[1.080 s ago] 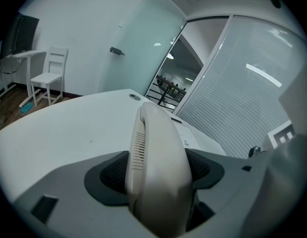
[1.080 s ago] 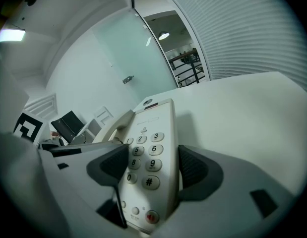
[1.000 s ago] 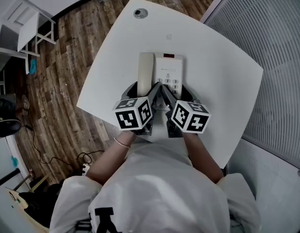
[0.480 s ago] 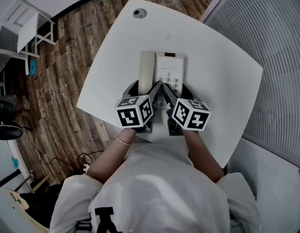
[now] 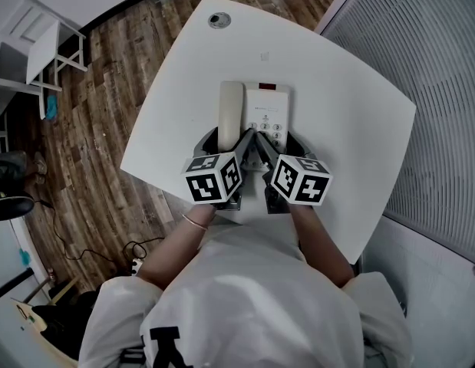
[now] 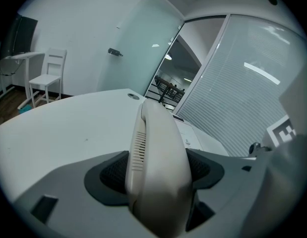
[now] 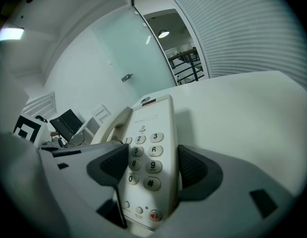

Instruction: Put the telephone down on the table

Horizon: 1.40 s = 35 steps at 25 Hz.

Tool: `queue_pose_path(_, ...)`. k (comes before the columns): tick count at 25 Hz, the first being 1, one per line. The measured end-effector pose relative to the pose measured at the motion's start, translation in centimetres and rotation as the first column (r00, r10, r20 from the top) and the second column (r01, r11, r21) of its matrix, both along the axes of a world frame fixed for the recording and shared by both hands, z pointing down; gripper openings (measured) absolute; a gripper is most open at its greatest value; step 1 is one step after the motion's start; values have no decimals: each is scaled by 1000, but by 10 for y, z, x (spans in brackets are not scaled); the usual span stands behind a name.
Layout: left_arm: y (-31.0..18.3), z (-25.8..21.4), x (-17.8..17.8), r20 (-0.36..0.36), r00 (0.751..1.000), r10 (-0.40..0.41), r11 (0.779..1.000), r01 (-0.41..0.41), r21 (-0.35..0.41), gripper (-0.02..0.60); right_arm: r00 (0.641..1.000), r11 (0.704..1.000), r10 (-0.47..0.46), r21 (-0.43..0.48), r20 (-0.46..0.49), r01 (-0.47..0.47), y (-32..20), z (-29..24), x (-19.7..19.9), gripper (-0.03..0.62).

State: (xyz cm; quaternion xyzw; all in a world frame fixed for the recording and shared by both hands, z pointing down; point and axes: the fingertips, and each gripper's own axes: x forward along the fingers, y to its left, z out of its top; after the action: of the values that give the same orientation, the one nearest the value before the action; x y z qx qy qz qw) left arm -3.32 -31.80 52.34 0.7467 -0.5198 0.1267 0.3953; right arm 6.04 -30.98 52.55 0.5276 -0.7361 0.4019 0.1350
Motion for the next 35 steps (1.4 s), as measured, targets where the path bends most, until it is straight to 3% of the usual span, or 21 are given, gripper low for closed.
queue_pose_path(35,6,6,1,61,998,7,999,-10,41,344,1000,998,4,56,-26,-3,6,7,2,327)
